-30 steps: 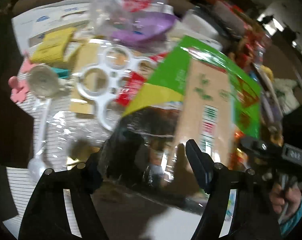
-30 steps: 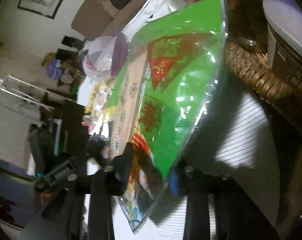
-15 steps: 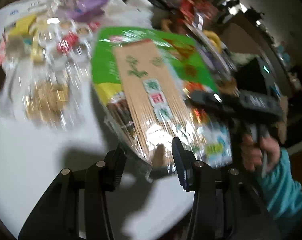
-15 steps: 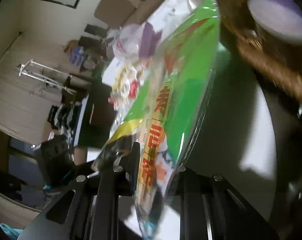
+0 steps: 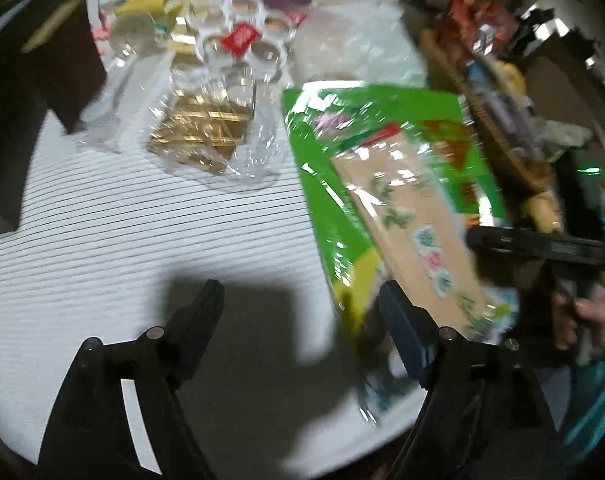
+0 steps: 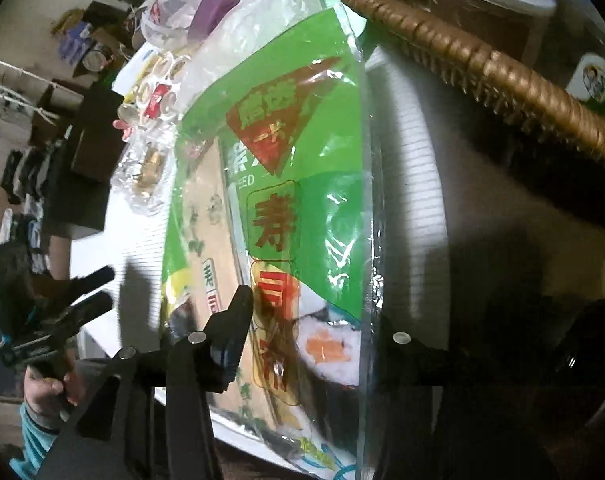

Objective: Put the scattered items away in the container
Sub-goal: 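Grasp the green nori bag with the left gripper while the right gripper holds it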

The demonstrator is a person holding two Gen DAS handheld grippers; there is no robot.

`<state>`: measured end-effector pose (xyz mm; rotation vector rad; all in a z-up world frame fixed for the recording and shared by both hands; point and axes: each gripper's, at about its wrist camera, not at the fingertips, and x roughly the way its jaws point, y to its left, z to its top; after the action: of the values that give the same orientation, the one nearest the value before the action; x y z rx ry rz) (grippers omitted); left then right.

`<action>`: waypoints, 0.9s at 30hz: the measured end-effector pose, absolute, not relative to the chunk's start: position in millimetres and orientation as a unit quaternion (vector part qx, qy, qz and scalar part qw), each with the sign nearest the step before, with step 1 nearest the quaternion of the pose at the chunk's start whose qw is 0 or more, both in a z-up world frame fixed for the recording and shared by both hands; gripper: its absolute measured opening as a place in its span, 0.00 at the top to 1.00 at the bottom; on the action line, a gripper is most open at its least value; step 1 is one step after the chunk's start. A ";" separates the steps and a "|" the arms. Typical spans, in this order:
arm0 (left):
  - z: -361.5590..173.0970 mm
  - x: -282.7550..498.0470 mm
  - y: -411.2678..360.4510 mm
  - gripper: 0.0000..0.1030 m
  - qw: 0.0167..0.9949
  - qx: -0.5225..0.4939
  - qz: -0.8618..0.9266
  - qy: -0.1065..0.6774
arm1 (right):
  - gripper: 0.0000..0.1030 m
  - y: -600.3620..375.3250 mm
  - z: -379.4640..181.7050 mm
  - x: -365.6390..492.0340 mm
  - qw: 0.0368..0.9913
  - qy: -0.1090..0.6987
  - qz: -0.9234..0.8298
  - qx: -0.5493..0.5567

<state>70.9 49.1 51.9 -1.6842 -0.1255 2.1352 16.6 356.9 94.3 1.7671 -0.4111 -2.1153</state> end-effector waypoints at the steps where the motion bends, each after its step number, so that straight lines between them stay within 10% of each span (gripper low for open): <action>1: 43.3 69.6 53.6 0.23 0.208 -0.610 0.763 -0.046 | 0.49 355.6 93.3 15.4 0.174 -0.140 -0.747 0.626; 8: 43.6 87.8 88.9 0.16 0.254 -0.600 0.756 -0.064 | 0.47 363.9 83.2 19.7 0.174 -0.128 -0.746 0.630; 12: 47.0 93.0 89.8 0.32 0.279 -0.590 0.749 -0.114 | 0.50 366.7 84.2 23.8 0.194 -0.140 -0.742 0.626; 17: 46.6 87.6 55.8 0.77 0.275 -0.589 0.739 -0.176 | 0.62 366.0 96.9 25.9 0.229 -0.180 -0.741 0.605; 19: 42.1 87.1 52.3 0.78 0.258 -0.598 0.743 -0.155 | 0.76 364.0 101.8 27.8 0.237 -0.188 -0.740 0.601; 27: 37.5 100.8 63.7 0.70 0.263 -0.609 0.731 -0.158 | 0.74 349.4 97.5 42.2 0.215 -0.143 -0.739 0.623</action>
<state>100.8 63.7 37.5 -1.6473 -0.4264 1.9784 42.2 349.4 97.5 1.7262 -0.3970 -2.0474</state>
